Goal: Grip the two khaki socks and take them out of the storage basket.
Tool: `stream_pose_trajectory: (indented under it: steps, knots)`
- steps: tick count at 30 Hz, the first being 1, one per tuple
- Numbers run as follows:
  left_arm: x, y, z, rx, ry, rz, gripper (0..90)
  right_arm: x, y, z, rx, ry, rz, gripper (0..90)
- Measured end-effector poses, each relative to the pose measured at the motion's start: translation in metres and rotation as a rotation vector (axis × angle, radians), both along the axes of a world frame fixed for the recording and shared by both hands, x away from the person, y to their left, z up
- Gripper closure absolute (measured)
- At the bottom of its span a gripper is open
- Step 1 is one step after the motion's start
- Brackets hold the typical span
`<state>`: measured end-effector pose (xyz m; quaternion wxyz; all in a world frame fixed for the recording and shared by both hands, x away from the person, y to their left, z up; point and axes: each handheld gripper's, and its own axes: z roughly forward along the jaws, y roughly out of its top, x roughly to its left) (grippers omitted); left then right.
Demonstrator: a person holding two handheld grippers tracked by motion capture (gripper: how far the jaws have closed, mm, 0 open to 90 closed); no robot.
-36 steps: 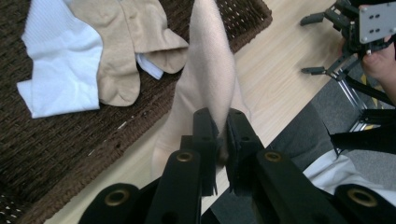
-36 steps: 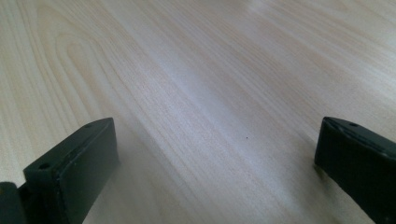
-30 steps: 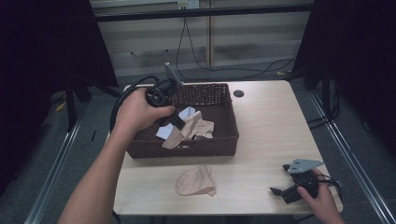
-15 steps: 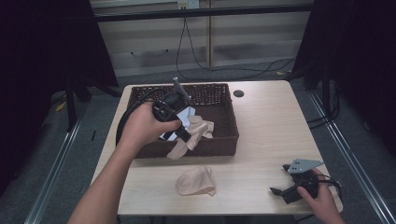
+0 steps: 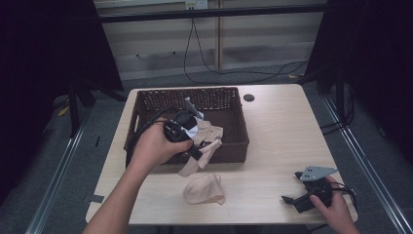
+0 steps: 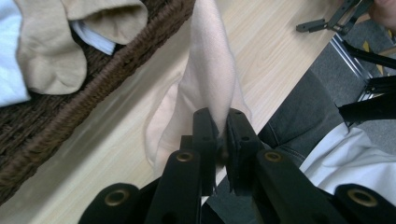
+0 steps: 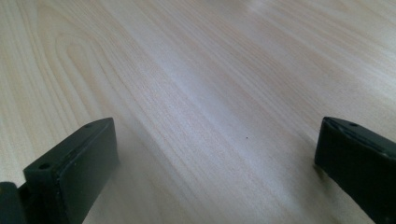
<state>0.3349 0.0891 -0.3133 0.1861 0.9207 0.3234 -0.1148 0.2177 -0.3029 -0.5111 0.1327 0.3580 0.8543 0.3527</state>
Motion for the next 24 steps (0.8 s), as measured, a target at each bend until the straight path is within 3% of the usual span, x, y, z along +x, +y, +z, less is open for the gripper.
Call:
stream_pose_trajectory:
  steps: [11, 24]
  knots:
    - [-0.004, -0.009, -0.03, 0.014, 0.023, -0.021, 83.8, 0.0, 0.0, 0.0, 0.0, 0.0, 0.0, 0.0]
    - [-0.005, -0.013, -0.06, 0.021, 0.028, -0.003, 83.5, 0.0, 0.0, 0.0, 0.0, 0.0, 0.0, 0.0]
